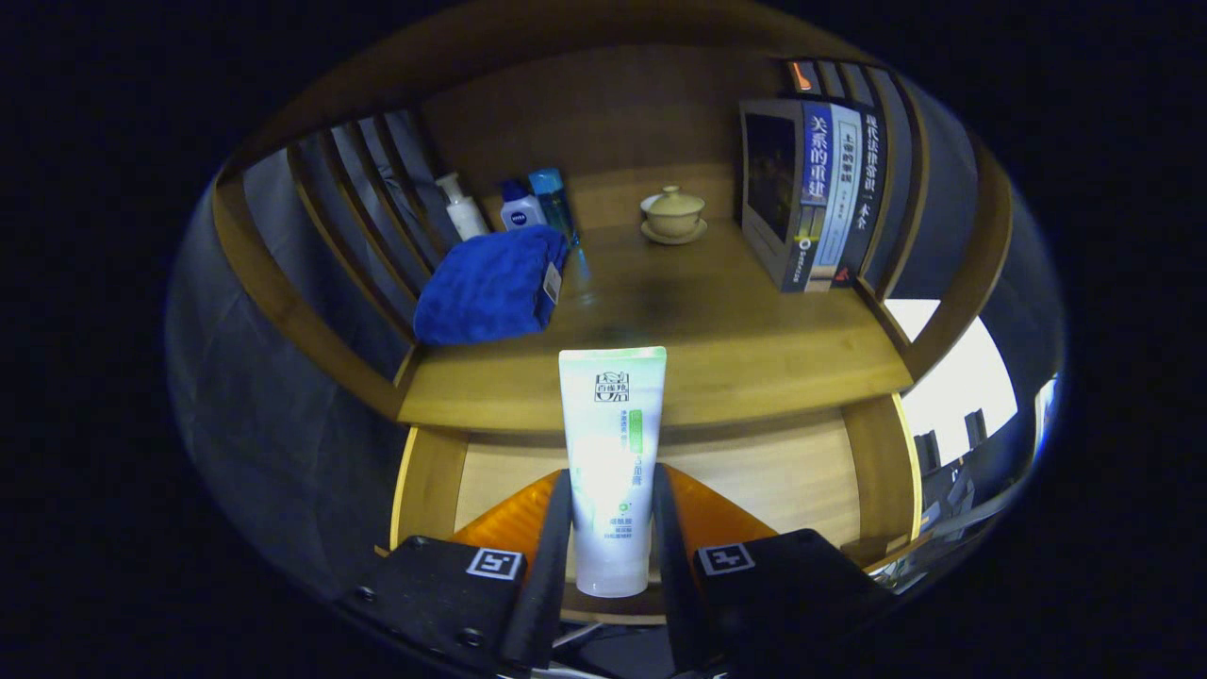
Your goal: Pull open the drawer, take out the items inside it, and place them on the countertop above the cabinet.
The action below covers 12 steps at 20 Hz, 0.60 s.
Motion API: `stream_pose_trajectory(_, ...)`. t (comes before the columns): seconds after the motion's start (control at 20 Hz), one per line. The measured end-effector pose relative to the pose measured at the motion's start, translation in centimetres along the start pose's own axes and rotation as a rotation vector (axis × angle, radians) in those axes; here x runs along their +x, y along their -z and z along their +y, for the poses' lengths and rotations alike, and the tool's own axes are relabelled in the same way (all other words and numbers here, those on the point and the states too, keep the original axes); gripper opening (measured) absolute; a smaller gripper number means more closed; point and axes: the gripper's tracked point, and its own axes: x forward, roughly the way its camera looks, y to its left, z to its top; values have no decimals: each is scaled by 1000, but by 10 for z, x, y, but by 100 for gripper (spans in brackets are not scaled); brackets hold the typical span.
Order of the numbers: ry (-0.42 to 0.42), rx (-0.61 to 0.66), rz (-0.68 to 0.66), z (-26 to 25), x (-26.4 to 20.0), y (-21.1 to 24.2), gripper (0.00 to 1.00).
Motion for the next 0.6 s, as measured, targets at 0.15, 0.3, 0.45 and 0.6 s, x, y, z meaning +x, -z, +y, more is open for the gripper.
stream_pose_trajectory(0.15,-4,4,-4,3,16,-21,54)
stream_pose_trajectory(0.3,24,6,-27,-4,34,-50,54)
stream_pose_trajectory(0.45,58,-5,-60,-13,53,-80,53)
stream_pose_trajectory(0.6,55,-12,-69,-13,75,-93,54)
